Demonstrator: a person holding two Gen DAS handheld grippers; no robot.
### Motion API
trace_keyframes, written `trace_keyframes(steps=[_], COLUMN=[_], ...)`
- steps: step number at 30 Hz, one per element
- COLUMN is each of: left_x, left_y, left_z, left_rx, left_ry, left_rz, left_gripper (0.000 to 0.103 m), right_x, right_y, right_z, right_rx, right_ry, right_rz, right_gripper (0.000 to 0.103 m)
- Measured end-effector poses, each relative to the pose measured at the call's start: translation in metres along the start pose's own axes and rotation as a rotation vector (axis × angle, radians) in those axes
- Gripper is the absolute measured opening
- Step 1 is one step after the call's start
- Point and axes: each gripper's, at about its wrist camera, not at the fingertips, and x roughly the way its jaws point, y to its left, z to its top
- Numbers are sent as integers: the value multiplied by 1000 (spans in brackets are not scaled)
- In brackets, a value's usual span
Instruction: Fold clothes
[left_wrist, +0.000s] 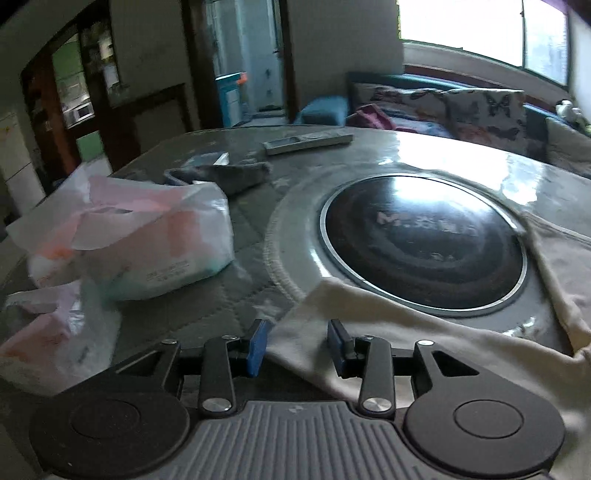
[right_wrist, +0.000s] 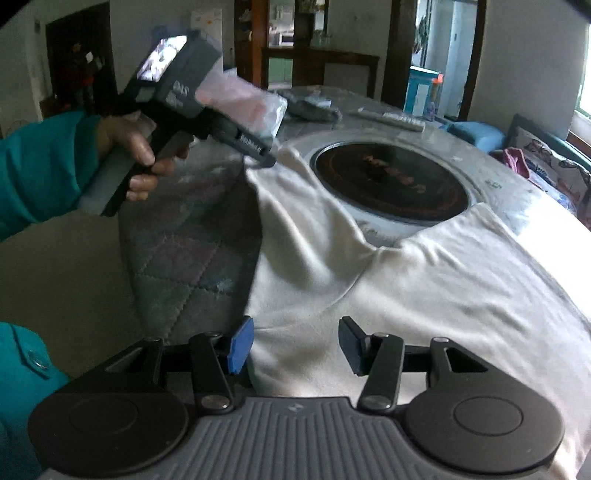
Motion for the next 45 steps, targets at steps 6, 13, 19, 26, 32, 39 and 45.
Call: trace_keyframes(steps=[6, 13, 19, 26, 32, 39, 45], left_x=[-48, -55, -30, -16, -26, -7, -8], left_y=[-34, -108, -130, -118, -127, -133, -138], left_z=[11, 1, -9, -13, -1, -1, -1], left_rx=[-43, 9, -21, -45, -14, -1, 37], left_ry=[-45, 34, 94, 125, 79, 99, 94], left_rz=[-335, -683, -742, -690, -712, -661, -652], left_gripper=[40, 40, 40, 37, 47, 47, 53], right_x=[-28, -44, -45, -44, -50, -51, -73], right_y=[-25, -60, -67, -69, -72, -79, -81], right_z=[-10, -42, -63, -66, -62, -72, -83], right_rx=[69, 212, 250, 255, 259, 296, 341], right_ry=[-25, -6, 18, 17, -9, 3, -24], right_rz=[-79, -196, -218, -216, -219, -239, -266], right_gripper=[54, 54, 54, 56, 56, 57, 57])
